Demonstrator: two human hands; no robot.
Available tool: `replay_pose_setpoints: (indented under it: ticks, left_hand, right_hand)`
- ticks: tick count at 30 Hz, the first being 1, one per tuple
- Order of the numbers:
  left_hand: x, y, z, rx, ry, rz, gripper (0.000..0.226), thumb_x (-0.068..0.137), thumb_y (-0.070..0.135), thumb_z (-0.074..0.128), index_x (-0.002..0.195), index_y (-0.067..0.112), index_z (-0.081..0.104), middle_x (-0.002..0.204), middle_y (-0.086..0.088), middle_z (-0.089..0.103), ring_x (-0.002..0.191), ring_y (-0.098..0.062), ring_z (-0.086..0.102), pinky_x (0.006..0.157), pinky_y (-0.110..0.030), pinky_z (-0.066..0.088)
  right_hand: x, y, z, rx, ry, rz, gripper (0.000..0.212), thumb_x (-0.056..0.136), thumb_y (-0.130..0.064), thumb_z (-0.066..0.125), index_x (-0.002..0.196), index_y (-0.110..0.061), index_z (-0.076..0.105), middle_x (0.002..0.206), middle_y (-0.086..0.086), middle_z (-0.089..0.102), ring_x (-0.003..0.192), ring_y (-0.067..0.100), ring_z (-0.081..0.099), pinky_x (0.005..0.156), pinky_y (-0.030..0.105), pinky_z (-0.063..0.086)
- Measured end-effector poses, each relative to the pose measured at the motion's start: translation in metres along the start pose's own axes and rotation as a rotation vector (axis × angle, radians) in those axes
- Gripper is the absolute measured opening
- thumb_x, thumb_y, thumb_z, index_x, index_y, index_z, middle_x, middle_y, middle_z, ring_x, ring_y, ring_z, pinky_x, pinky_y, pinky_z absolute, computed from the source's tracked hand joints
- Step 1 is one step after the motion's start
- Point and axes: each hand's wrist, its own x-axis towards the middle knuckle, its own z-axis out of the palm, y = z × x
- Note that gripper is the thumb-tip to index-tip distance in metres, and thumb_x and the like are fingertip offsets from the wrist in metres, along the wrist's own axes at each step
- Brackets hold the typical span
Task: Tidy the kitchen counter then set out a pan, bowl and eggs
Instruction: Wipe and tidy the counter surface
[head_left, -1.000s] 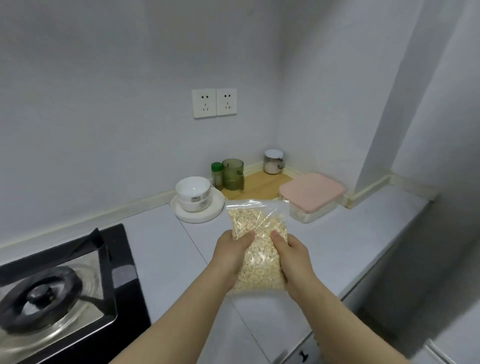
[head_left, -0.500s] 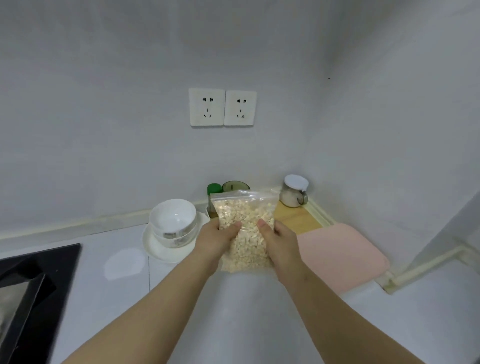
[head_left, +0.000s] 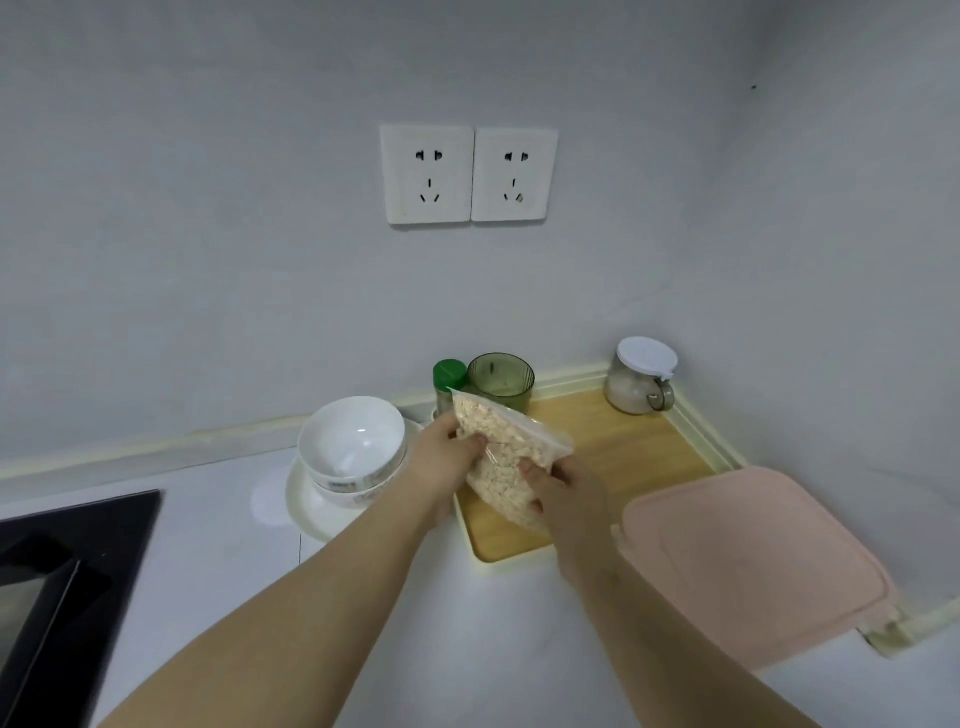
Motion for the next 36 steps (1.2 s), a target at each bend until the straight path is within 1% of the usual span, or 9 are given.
replay_pose_setpoints:
  ticks: [3, 8, 13, 16, 18, 21, 26, 30, 36]
  left_hand:
    - [0.001, -0.009, -0.003, -0.049, -0.026, -0.016, 0.02, 0.096, 0.0, 0.043, 0.104, 0.013, 0.056, 0.108, -0.009, 0.062, 0.107, -0.026, 0.056, 0.096, -0.04, 0.048]
    - [-0.006, -0.01, 0.008, -0.184, -0.044, -0.025, 0.023, 0.097, -0.002, 0.037, 0.105, 0.01, 0.056, 0.097, -0.007, 0.063, 0.09, -0.019, 0.06, 0.085, -0.032, 0.051]
    - [-0.01, -0.014, 0.007, -0.003, 0.046, -0.078, 0.024, 0.096, 0.008, 0.043, 0.119, 0.008, 0.05, 0.112, -0.011, 0.062, 0.103, -0.026, 0.062, 0.091, -0.041, 0.053]
    - [-0.023, -0.015, -0.007, -0.047, 0.177, -0.203, 0.02, 0.096, 0.014, 0.048, 0.115, 0.005, 0.047, 0.104, -0.016, 0.062, 0.077, -0.023, 0.066, 0.055, -0.029, 0.059]
    - [-0.032, -0.015, -0.016, -0.08, 0.18, -0.25, 0.021, 0.098, 0.011, 0.043, 0.113, -0.001, 0.051, 0.104, -0.018, 0.064, 0.071, -0.022, 0.066, 0.046, -0.026, 0.057]
    - [-0.051, -0.014, -0.028, -0.166, 0.151, -0.263, 0.027, 0.099, 0.01, 0.036, 0.117, 0.001, 0.055, 0.095, -0.016, 0.066, 0.072, -0.023, 0.066, 0.054, -0.031, 0.059]
    - [-0.085, -0.015, -0.05, -0.2, 0.131, -0.286, 0.016, 0.097, 0.009, 0.04, 0.108, 0.006, 0.052, 0.098, -0.017, 0.061, 0.077, -0.026, 0.063, 0.06, -0.038, 0.059]
    - [-0.112, -0.016, -0.065, -0.104, 0.109, -0.272, 0.007, 0.096, 0.01, 0.044, 0.091, 0.01, 0.049, 0.082, -0.009, 0.054, 0.069, -0.02, 0.058, 0.059, -0.033, 0.056]
    - [-0.161, -0.013, -0.099, 0.001, 0.109, -0.206, 0.007, 0.095, 0.016, 0.046, 0.094, 0.013, 0.052, 0.087, -0.005, 0.059, 0.071, -0.015, 0.059, 0.065, -0.029, 0.054]
  right_hand:
    - [-0.003, 0.009, 0.003, 0.005, 0.011, -0.004, 0.012, 0.084, -0.016, 0.067, 0.085, -0.028, 0.064, 0.085, -0.006, 0.067, 0.087, 0.018, 0.064, 0.077, 0.037, 0.053]
    - [-0.009, 0.003, -0.002, -0.094, 0.032, -0.091, 0.019, 0.08, -0.009, 0.069, 0.082, -0.026, 0.061, 0.082, 0.002, 0.066, 0.081, 0.022, 0.063, 0.073, 0.034, 0.052]
    - [-0.024, 0.003, -0.003, -0.218, -0.059, -0.097, 0.013, 0.078, -0.006, 0.067, 0.076, -0.015, 0.057, 0.081, 0.01, 0.063, 0.077, 0.025, 0.057, 0.066, 0.029, 0.042]
    - [-0.035, 0.003, 0.002, -0.193, -0.119, -0.084, 0.018, 0.077, -0.005, 0.067, 0.07, -0.016, 0.056, 0.073, 0.004, 0.058, 0.073, 0.018, 0.051, 0.067, 0.027, 0.04]
    - [-0.042, 0.005, 0.006, -0.18, -0.14, -0.083, 0.017, 0.077, -0.003, 0.067, 0.071, -0.016, 0.059, 0.071, 0.001, 0.058, 0.072, 0.014, 0.051, 0.064, 0.021, 0.039]
    - [-0.053, 0.009, 0.012, -0.218, -0.153, -0.081, 0.016, 0.079, 0.001, 0.063, 0.078, -0.014, 0.062, 0.078, -0.002, 0.06, 0.075, 0.011, 0.054, 0.06, 0.007, 0.04]
    - [-0.076, 0.012, 0.026, -0.345, -0.123, -0.09, 0.027, 0.082, 0.008, 0.051, 0.1, -0.003, 0.067, 0.098, 0.0, 0.063, 0.097, 0.015, 0.058, 0.077, 0.015, 0.039]
    - [-0.102, 0.006, 0.038, -0.309, -0.095, -0.038, 0.025, 0.085, 0.004, 0.05, 0.101, -0.007, 0.066, 0.093, -0.001, 0.06, 0.09, 0.012, 0.054, 0.078, 0.018, 0.037]
    - [-0.155, -0.007, 0.061, -0.12, -0.059, 0.042, 0.019, 0.087, -0.003, 0.052, 0.085, -0.017, 0.063, 0.081, -0.005, 0.058, 0.074, 0.008, 0.052, 0.065, 0.017, 0.04]
